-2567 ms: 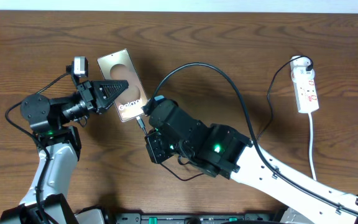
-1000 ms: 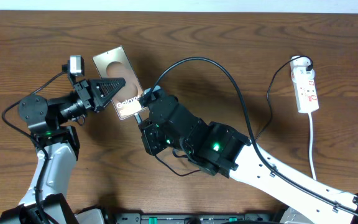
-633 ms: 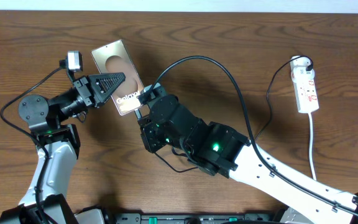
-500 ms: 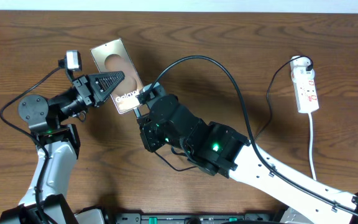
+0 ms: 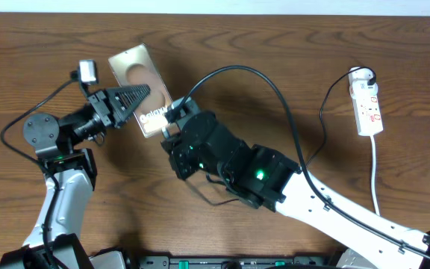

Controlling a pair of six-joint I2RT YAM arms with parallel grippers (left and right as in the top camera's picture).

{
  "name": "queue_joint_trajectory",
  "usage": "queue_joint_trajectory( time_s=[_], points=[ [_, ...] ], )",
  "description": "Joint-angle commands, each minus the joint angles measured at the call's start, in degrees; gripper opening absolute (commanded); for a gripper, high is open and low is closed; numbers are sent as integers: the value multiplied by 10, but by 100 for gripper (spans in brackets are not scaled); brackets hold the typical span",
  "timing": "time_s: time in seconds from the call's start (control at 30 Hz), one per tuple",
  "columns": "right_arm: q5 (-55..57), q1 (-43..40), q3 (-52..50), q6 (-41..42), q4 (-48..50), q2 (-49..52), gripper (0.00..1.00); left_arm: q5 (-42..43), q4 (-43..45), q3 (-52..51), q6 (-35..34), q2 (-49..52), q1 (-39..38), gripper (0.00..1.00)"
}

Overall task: Plug charger to phone and switch on socket
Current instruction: 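Open the right gripper off the plug and withdraw the right arm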

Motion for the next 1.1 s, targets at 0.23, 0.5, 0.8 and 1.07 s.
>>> queue_joint_trajectory(
  time_s=[0.23,0.5,0.8,1.07],
  points=[
    [4,-21,21,36,-72,-8,36,79,5,-2,29,-5,-22,7],
    [-2,27,21,42,-92,-8,44,60,5,-2,52,-5,-22,7],
    [47,49,21,73,-106,-5,23,58,5,-2,62,-5,-22,7],
    [105,49,21,73,-62,-5,6,69,5,-2,65,-5,-22,7]
  ],
)
